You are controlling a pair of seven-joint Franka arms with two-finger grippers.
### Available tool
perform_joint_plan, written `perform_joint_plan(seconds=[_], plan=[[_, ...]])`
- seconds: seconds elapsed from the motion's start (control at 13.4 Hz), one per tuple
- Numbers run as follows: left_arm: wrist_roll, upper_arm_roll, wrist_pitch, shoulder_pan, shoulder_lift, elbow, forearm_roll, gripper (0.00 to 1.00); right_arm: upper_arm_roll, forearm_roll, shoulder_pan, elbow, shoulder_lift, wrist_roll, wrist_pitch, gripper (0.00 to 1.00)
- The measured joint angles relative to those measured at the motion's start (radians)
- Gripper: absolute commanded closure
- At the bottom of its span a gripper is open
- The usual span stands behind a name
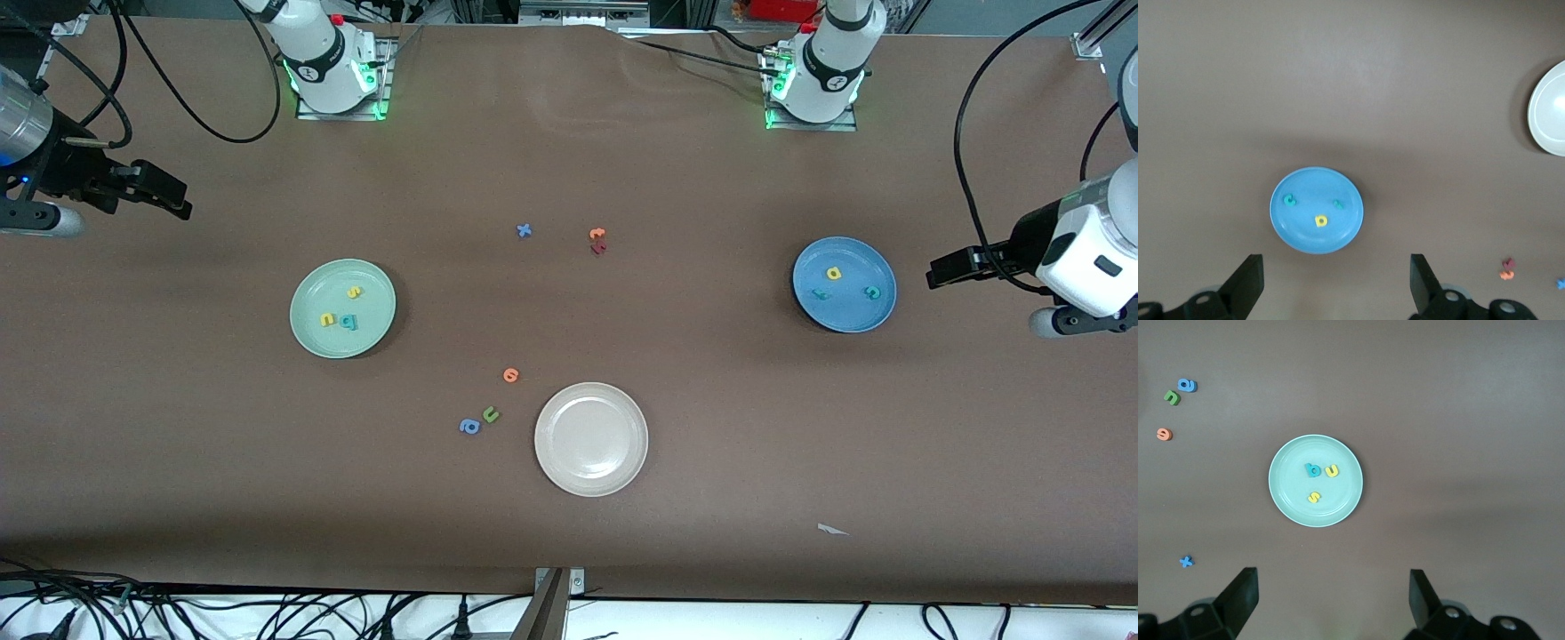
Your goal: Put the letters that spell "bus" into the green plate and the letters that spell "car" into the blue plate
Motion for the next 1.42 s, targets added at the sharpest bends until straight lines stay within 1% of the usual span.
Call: perform_joint_plan(seconds=[0.15,0.37,1.42], plan=[[0.029,0.032,0.031,-0.001,-0.029,-0.055,-0.052,0.00,0.000,0.000,0.000,0.000,0.000,0.000,0.000,0.00],[0.055,0.043,0.039,0.021,-0.033,-0.086,-0.073,0.00,0.000,0.000,0.000,0.000,0.000,0.000,-0.001,0.00],[0.056,0.040,0.040,0.020,-0.034,-0.100,-0.073,0.00,0.000,0.000,0.000,0.000,0.000,0.000,-0.002,0.00]])
